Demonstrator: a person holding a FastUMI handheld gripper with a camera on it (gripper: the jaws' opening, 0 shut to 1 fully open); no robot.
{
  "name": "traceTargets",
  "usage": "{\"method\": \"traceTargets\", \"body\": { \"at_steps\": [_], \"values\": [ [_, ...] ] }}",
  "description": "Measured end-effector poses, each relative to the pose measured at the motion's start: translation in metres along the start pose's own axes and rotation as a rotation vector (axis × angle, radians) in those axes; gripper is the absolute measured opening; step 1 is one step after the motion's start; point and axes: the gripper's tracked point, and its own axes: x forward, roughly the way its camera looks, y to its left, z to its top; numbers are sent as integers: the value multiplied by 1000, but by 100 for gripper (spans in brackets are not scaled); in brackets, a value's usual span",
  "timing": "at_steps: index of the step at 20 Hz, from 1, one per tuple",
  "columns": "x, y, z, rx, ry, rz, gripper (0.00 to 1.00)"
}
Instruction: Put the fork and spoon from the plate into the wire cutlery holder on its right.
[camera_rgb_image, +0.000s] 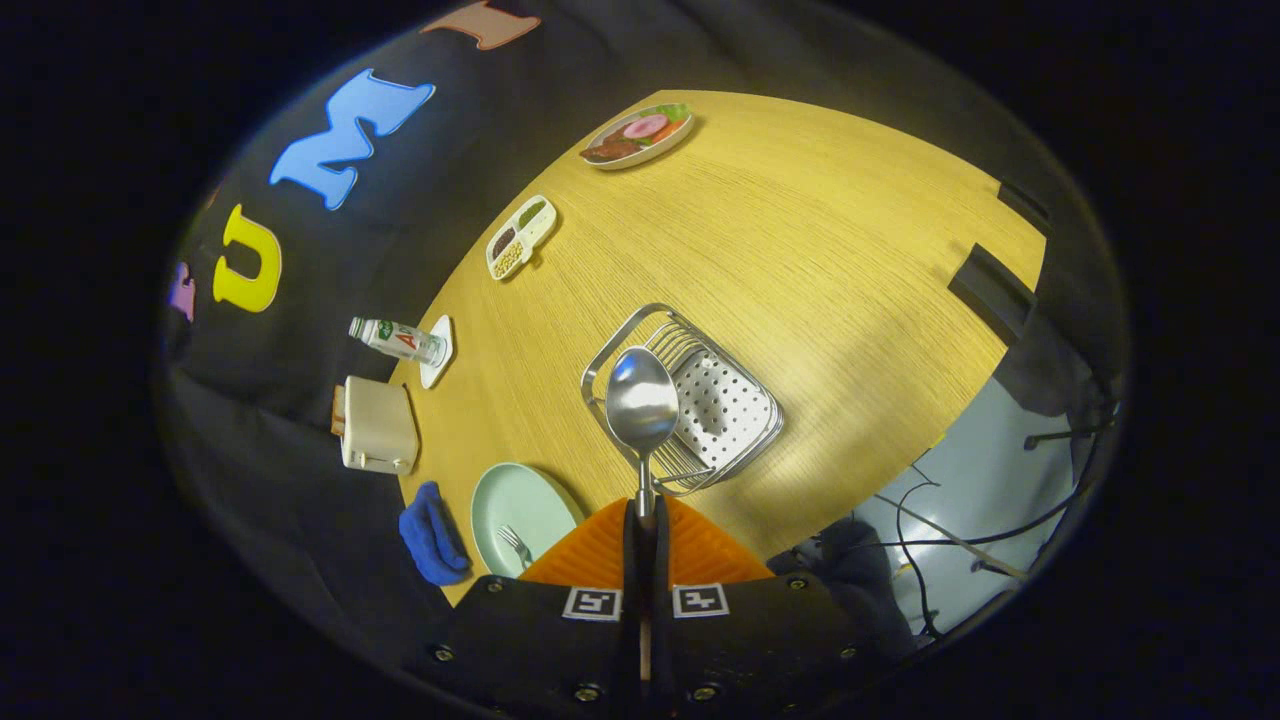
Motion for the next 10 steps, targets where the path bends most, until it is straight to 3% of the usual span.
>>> {"method": "traceTargets", "body": {
  "at_steps": [6,9,10],
  "values": [
    [-5,2,3,-7,-15,15,10],
    [-5,7,8,8,-39,43,23],
    [-5,9,11,6,-46,48,41]
  ]
}}
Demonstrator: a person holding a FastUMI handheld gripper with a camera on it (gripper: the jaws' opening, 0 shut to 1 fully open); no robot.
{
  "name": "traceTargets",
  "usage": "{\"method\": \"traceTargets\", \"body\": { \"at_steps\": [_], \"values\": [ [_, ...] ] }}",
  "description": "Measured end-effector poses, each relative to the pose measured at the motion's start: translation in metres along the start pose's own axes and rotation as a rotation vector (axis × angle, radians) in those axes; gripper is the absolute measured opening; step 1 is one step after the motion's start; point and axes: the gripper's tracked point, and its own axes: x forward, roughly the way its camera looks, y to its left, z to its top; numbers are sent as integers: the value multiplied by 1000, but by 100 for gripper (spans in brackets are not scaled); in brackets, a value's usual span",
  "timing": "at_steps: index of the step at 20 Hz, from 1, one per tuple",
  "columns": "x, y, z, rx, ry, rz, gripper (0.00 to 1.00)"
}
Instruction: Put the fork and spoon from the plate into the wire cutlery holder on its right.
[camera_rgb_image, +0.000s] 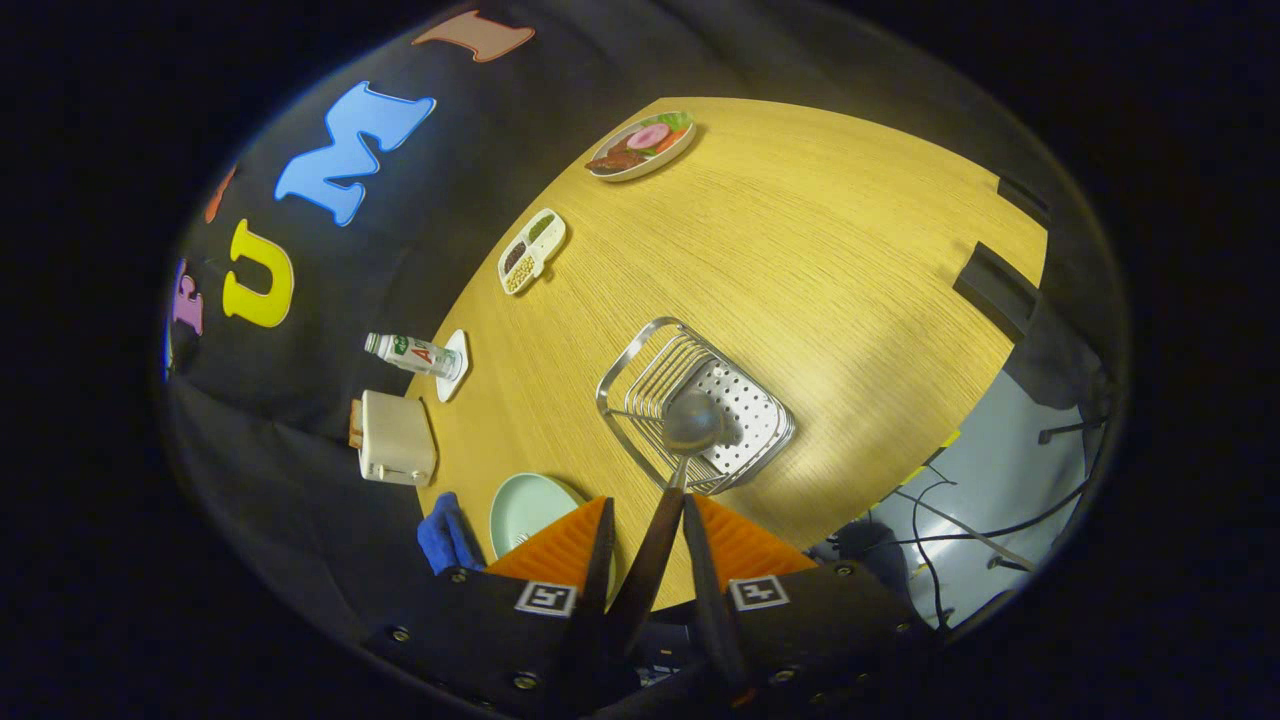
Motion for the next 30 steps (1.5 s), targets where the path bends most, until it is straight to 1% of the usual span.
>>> {"method": "traceTargets", "body": {
  "at_steps": [1,2,3,4,5,6,10,18,30],
  "values": [
    [2,-3,-1,-11,-2,-9,50],
    [-1,-4,-2,-18,-1,-6,53],
    [-1,3,-2,-13,0,18,54],
    [-1,9,-2,-11,-2,37,68],
    [0,7,-4,-21,3,33,79],
    [0,5,-6,-36,6,30,82],
    [-1,9,-15,-54,36,41,83],
    [7,12,-30,-109,85,32,82],
    [20,27,-75,-206,205,36,82]
  ]
}}
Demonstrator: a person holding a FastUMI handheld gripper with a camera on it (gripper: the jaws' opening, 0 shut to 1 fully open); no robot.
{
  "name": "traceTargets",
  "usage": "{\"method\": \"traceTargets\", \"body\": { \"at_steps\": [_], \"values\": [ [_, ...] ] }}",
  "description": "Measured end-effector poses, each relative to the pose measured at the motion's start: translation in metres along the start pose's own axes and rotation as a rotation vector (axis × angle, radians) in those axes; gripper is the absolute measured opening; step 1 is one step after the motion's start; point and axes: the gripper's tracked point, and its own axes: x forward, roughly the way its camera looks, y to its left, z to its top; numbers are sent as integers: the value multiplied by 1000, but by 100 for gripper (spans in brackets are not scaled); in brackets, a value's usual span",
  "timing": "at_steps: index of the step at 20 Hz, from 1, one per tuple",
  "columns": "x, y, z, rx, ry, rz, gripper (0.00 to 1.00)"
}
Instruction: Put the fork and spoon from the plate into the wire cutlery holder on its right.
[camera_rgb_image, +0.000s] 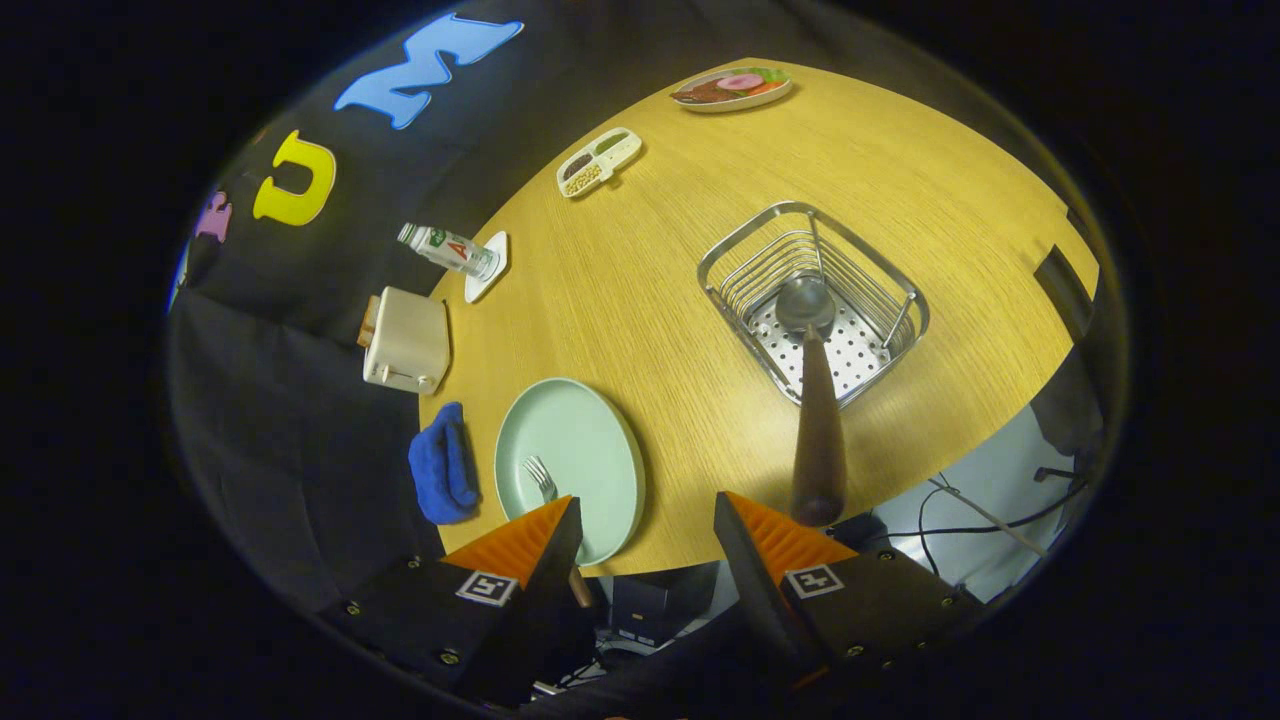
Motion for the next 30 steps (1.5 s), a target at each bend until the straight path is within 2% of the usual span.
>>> {"method": "traceTargets", "body": {
  "at_steps": [16,25,26,30],
  "values": [
    [59,72,-64,-235,238,67,82],
    [86,74,-72,-258,293,26,82],
    [87,73,-74,-261,298,21,74],
    [93,71,-80,-271,330,2,73]
  ]
}}
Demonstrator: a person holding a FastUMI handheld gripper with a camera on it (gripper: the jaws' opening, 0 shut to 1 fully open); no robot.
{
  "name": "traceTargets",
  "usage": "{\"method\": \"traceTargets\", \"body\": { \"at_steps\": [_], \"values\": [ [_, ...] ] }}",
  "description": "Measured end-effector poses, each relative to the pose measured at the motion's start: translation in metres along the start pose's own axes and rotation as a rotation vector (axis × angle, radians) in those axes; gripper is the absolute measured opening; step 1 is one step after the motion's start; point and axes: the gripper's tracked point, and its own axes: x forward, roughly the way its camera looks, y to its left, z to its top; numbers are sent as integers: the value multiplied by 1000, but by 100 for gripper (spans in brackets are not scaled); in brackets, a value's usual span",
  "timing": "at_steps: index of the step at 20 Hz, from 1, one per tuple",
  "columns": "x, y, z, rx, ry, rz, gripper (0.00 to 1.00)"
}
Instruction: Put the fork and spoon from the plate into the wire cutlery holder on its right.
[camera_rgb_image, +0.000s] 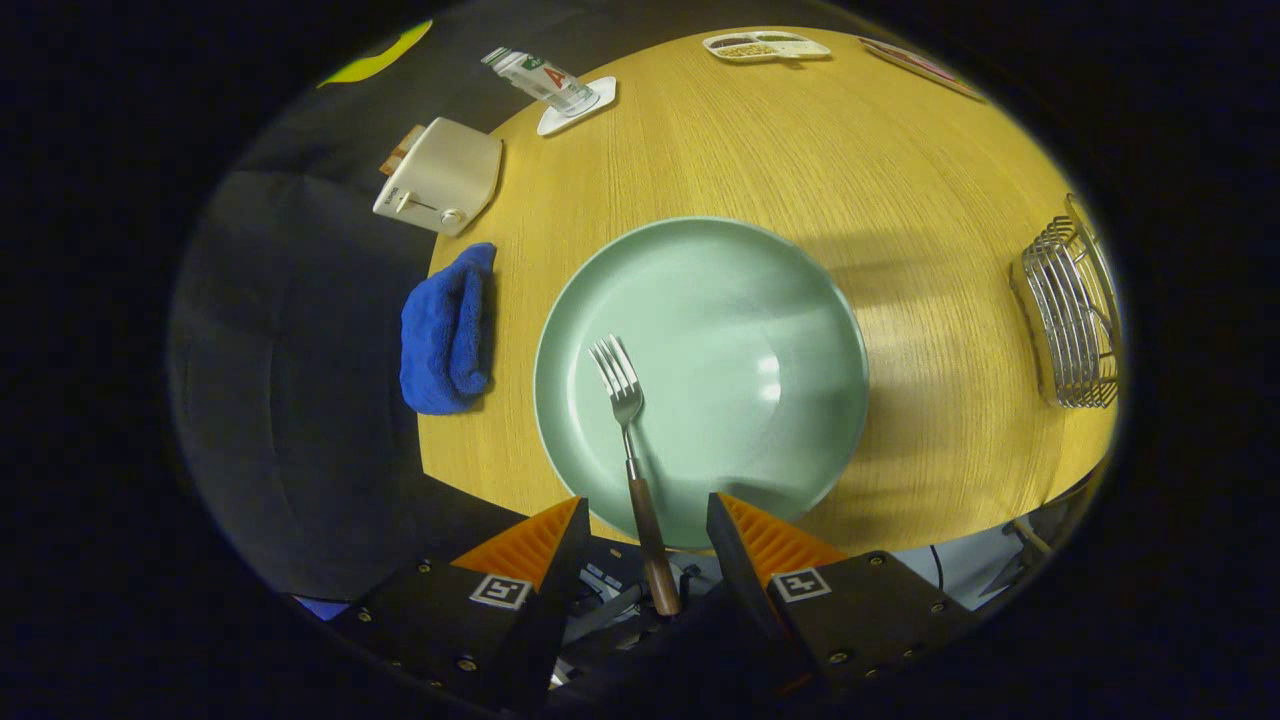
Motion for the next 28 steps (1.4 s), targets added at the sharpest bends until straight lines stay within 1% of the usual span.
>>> {"method": "traceTargets", "body": {
  "at_steps": [1,2,7,8,9,10,11,15,16,17,18,19,22,28],
  "values": [
    [4,-1,-2,-7,6,-4,68],
    [4,-1,-2,-13,10,-7,65],
    [14,1,-8,-17,40,20,65],
    [21,-2,-2,-23,40,8,65],
    [19,-7,-8,-22,43,-3,45],
    [18,-5,-7,-18,50,6,26],
    [24,-7,-10,-10,59,6,28],
    [28,0,-12,0,77,39,28],
    [26,-3,-4,-3,73,42,28],
    [40,-6,-9,19,64,22,28],
    [37,-5,-9,17,66,37,6],
    [27,-4,-3,8,55,29,6],
    [23,-1,-1,2,29,51,6],
    [11,-2,8,-23,-28,49,6]
  ]
}}
